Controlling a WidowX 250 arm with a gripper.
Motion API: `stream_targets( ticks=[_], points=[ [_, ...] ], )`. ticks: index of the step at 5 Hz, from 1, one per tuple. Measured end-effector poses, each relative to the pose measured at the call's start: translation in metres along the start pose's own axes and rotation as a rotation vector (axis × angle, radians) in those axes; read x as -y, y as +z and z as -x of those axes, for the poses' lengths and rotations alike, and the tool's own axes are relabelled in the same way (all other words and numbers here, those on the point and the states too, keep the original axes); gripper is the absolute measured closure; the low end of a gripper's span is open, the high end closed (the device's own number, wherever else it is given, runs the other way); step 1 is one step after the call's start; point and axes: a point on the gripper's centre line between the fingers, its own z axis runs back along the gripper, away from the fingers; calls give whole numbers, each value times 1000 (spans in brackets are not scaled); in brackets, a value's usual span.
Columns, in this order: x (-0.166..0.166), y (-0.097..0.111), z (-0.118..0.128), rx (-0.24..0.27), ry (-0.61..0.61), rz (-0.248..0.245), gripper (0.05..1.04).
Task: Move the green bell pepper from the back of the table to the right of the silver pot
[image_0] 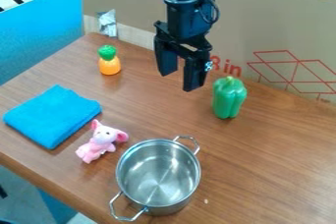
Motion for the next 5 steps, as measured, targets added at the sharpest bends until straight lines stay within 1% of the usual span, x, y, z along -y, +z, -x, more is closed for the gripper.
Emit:
stream_targets(
  ticks=[1, 2, 3, 4, 5],
  points=[
    [0, -12, 3, -36, 2, 13, 81],
    [6, -17, 0, -9, 5, 28, 81],
    [12, -17, -4, 15, -26, 56, 81],
    [15, -10, -15, 56, -51, 40, 81],
    [19, -3, -26, 88, -84, 4, 81]
  ],
)
